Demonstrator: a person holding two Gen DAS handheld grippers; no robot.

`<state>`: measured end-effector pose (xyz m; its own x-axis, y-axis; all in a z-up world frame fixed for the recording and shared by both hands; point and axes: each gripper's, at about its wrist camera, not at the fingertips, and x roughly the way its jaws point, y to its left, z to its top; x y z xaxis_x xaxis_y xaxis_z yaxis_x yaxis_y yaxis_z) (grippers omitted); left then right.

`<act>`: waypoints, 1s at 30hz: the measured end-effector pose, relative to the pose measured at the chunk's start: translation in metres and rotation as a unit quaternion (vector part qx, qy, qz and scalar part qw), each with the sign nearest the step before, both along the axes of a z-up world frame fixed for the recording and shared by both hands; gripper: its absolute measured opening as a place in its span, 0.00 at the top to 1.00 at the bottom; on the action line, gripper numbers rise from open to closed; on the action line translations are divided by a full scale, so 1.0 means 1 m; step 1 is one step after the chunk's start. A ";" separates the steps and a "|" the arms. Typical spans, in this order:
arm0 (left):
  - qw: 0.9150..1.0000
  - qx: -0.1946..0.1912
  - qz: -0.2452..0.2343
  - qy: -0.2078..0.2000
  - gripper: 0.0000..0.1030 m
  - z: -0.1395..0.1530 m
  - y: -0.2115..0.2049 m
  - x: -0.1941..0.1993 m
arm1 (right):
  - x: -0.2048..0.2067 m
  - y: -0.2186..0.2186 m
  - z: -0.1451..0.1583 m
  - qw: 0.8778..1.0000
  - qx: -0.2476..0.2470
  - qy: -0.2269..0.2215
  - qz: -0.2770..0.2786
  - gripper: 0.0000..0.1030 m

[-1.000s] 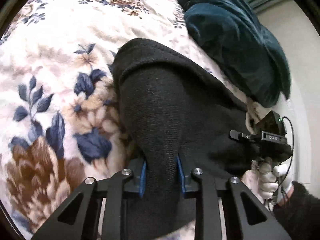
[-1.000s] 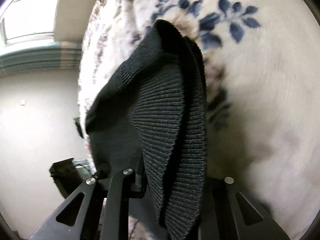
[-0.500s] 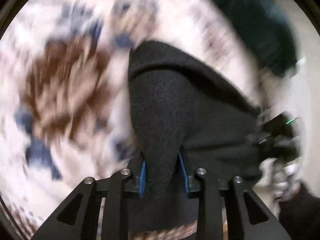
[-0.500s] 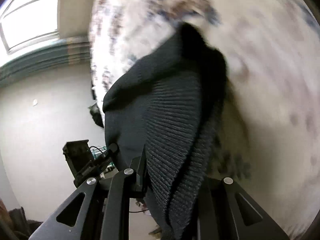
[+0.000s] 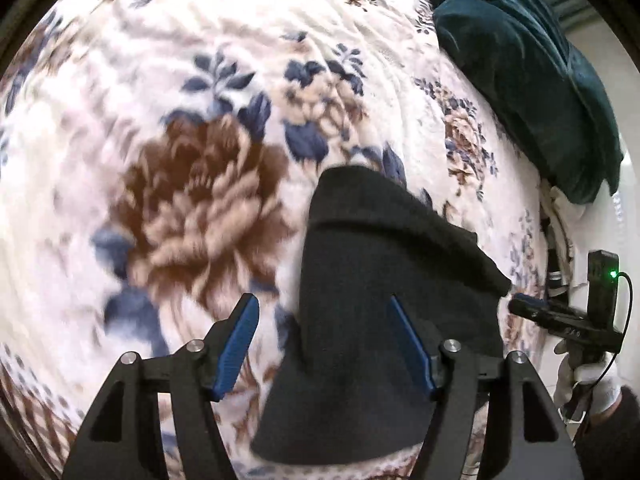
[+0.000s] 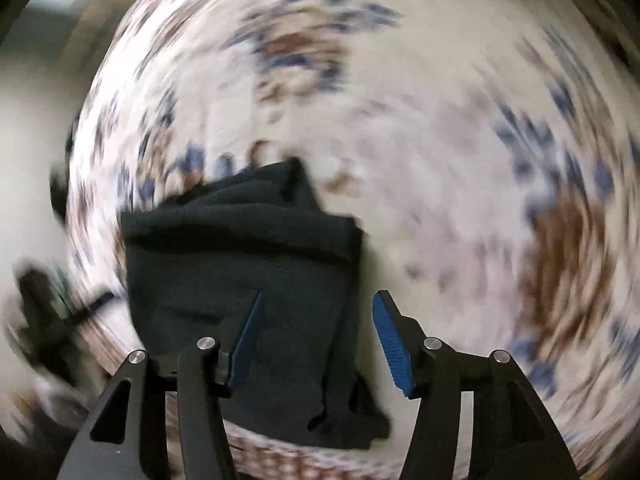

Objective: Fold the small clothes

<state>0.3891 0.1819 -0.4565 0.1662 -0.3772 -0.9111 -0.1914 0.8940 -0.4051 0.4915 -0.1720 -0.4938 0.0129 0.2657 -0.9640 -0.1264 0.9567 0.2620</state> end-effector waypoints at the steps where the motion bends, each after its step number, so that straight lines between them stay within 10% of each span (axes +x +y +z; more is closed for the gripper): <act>1: 1.000 0.004 -0.008 -0.003 0.37 -0.003 -0.005 0.010 | 0.005 0.013 -0.006 0.999 -0.017 -0.005 0.029 0.43; 5: 0.998 0.042 -0.044 -0.007 0.37 -0.019 -0.017 0.042 | 0.033 0.050 -0.035 0.994 -0.075 -0.030 0.074 0.46; 10: 0.997 0.064 -0.042 -0.001 0.34 -0.048 -0.012 0.077 | 0.073 0.028 -0.050 0.997 -0.043 -0.042 -0.043 0.69; 17: 0.998 0.049 0.002 0.032 0.35 -0.074 0.006 0.096 | 0.080 -0.003 -0.036 0.994 0.023 -0.019 -0.108 0.68; 24: 0.999 0.035 0.018 0.027 0.35 -0.064 0.013 0.091 | 0.036 -0.001 -0.015 0.999 0.020 0.008 -0.025 0.51; 29: 0.999 0.030 0.029 0.021 0.35 -0.057 0.018 0.086 | 0.031 -0.034 -0.051 0.988 0.087 0.048 -0.122 0.51; 30: 0.999 0.029 0.029 0.020 0.35 -0.056 0.019 0.085 | 0.030 -0.039 -0.052 0.984 0.108 0.037 -0.137 0.64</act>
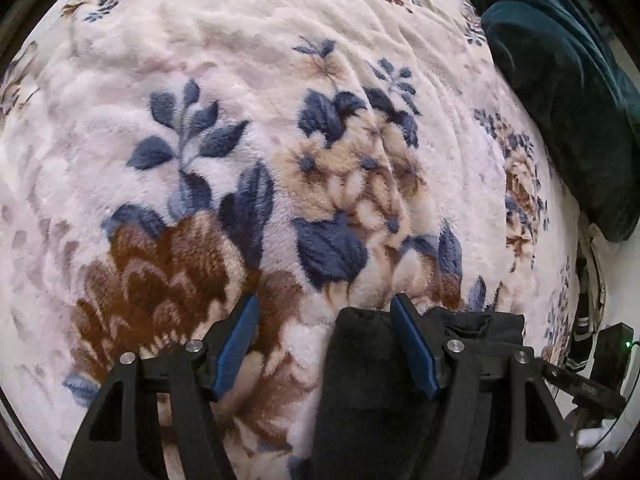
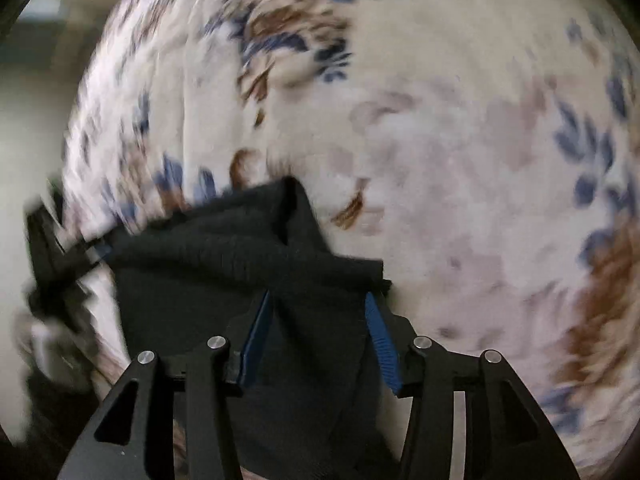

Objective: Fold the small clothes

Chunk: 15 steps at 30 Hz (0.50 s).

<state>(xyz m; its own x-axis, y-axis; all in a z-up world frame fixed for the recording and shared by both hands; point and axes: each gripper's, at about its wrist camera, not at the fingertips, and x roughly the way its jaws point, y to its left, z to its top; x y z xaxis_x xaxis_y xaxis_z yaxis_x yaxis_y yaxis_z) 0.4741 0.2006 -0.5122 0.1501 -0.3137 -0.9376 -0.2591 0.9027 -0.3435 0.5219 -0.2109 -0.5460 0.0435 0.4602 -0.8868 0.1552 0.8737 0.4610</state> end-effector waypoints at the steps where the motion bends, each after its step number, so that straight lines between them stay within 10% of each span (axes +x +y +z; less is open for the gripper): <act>1: 1.000 0.001 0.000 -0.001 0.35 0.001 0.000 0.000 | 0.001 -0.002 0.000 1.000 0.002 -0.010 -0.009 0.94; 7: 1.000 -0.003 0.020 -0.021 0.35 0.020 0.012 -0.013 | 0.007 0.000 0.037 0.996 -0.016 -0.080 -0.046 1.00; 10: 0.999 0.023 0.026 -0.032 0.35 0.030 0.021 -0.025 | 0.014 -0.007 0.036 0.998 0.023 -0.033 -0.045 0.95; 11: 0.998 0.032 0.029 -0.034 0.35 0.032 0.024 -0.030 | 0.013 -0.012 0.031 0.998 0.038 -0.014 -0.046 0.90; 13: 0.998 0.043 0.045 -0.030 0.35 0.034 0.030 -0.045 | 0.009 -0.017 0.021 0.998 0.035 -0.004 -0.043 0.36; 15: 0.997 0.044 0.063 -0.021 0.35 0.034 0.035 -0.064 | 0.006 -0.013 -0.007 0.997 0.052 0.039 -0.039 0.30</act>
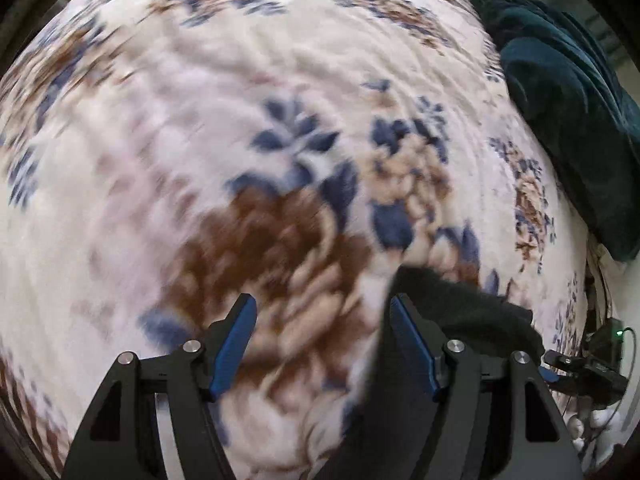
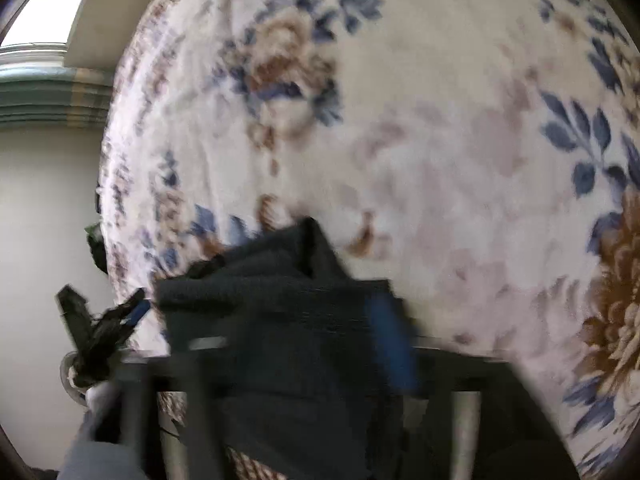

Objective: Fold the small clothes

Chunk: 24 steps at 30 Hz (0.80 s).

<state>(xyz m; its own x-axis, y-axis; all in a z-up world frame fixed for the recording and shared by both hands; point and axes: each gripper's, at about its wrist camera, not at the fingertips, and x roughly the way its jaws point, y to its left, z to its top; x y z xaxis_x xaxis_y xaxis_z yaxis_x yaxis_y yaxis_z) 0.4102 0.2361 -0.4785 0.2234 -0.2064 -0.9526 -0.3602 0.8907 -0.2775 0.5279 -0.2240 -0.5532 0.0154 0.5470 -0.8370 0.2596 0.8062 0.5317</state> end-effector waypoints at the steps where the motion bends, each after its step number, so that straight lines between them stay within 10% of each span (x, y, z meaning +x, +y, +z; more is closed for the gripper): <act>1: 1.000 0.000 0.006 0.004 0.35 0.000 0.002 -0.006 | -0.002 0.001 -0.010 1.000 0.005 0.014 -0.004 0.30; 2: 1.000 0.001 0.012 0.010 0.35 -0.001 0.003 -0.015 | -0.005 0.003 -0.015 1.000 0.008 0.011 -0.007 0.35; 4: 0.999 0.000 0.026 0.025 0.35 -0.005 0.005 -0.033 | -0.008 0.011 -0.011 0.999 -0.025 -0.032 -0.001 0.85; 6: 0.999 -0.009 0.039 0.033 0.35 -0.009 0.007 -0.045 | -0.010 0.019 0.002 0.996 -0.051 -0.067 -0.003 0.87; 15: 0.999 -0.019 0.021 0.020 0.35 0.000 -0.012 -0.045 | 0.005 0.033 0.068 0.980 -0.121 -0.157 0.015 0.90; 20: 0.999 -0.033 0.006 0.016 0.35 0.005 -0.024 -0.035 | 0.035 0.030 0.021 0.992 -0.106 -0.051 0.036 0.86; 24: 1.000 -0.019 -0.016 0.010 0.35 0.010 -0.034 -0.039 | 0.017 0.001 0.022 0.997 -0.070 -0.012 -0.011 0.52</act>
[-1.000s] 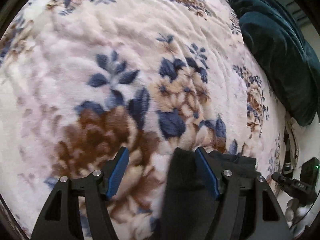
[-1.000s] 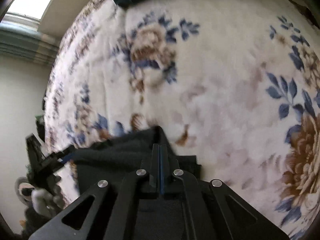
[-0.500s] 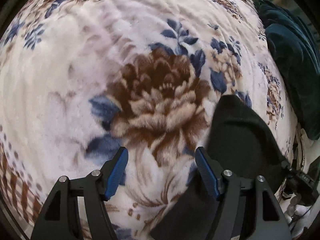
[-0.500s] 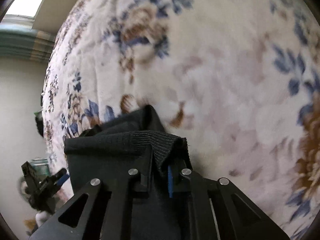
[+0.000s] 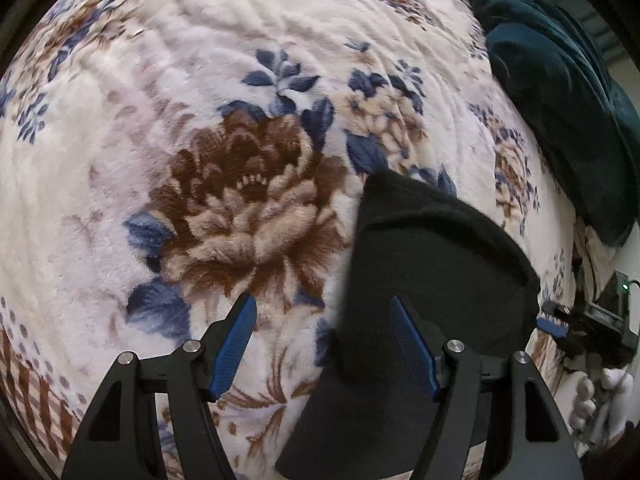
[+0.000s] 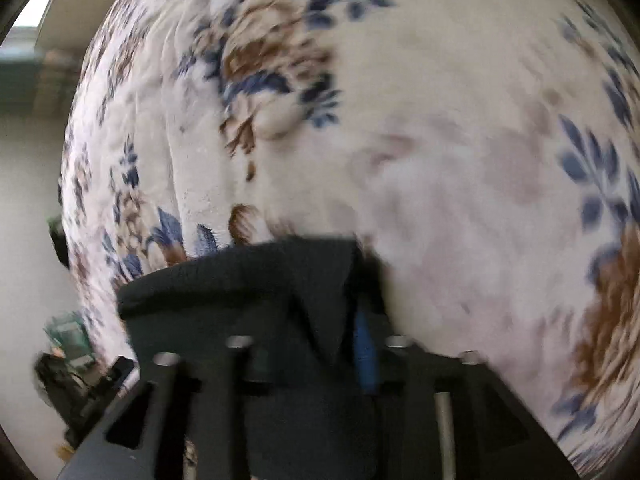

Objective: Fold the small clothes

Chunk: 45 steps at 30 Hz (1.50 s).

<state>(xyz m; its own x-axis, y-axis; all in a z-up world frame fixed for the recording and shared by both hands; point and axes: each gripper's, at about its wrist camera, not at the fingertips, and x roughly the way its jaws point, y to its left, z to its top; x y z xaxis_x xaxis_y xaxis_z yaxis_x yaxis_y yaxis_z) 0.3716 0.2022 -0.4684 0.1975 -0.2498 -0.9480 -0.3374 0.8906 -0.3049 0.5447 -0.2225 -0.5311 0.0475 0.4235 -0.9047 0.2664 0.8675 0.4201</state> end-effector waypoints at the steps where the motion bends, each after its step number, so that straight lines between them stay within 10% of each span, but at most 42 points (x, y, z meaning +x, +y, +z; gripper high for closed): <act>1: 1.000 0.007 -0.005 0.002 0.35 -0.001 -0.002 -0.003 | -0.008 -0.005 0.002 1.000 0.005 0.006 -0.005 0.49; 7: 0.999 0.029 -0.005 0.030 0.35 -0.013 0.001 -0.030 | -0.080 -0.011 -0.028 0.995 0.024 0.100 -0.011 0.45; 8: 0.999 0.033 -0.004 0.036 0.35 -0.014 0.003 -0.035 | -0.088 -0.008 -0.031 0.995 0.025 0.098 -0.010 0.48; 9: 0.998 0.036 -0.002 0.042 0.35 -0.014 0.006 -0.041 | -0.096 -0.006 -0.030 0.996 0.019 0.088 -0.015 0.82; 17: 0.989 0.094 -0.034 0.105 0.34 -0.048 0.017 -0.076 | -0.125 -0.024 0.002 0.995 -0.007 0.080 -0.061 0.86; 20: 0.989 0.102 -0.050 0.096 0.27 -0.061 0.014 -0.080 | -0.131 -0.036 -0.009 0.993 -0.021 0.102 -0.061 0.81; 23: 0.990 0.097 -0.047 0.088 0.09 -0.066 0.011 -0.078 | -0.143 -0.043 -0.001 0.992 0.030 0.084 -0.087 0.43; 30: 0.988 0.109 -0.044 0.096 0.00 -0.077 0.003 -0.075 | -0.170 -0.029 -0.023 0.985 0.052 0.111 -0.118 0.42; 32: 0.988 0.108 -0.041 0.103 0.00 -0.073 0.000 -0.071 | -0.171 -0.021 -0.033 0.985 0.048 0.105 -0.129 0.45; 34: 0.990 0.105 -0.024 0.094 0.00 -0.058 0.003 -0.066 | -0.173 -0.012 -0.040 0.986 0.027 0.102 -0.130 0.76; 40: 0.995 0.081 -0.032 0.038 0.00 -0.003 -0.016 -0.066 | -0.192 -0.011 -0.005 0.984 0.026 0.064 -0.162 0.85; 45: 0.993 0.075 -0.087 0.041 0.00 -0.014 -0.050 -0.057 | -0.196 -0.007 0.009 0.986 0.010 0.068 -0.154 0.86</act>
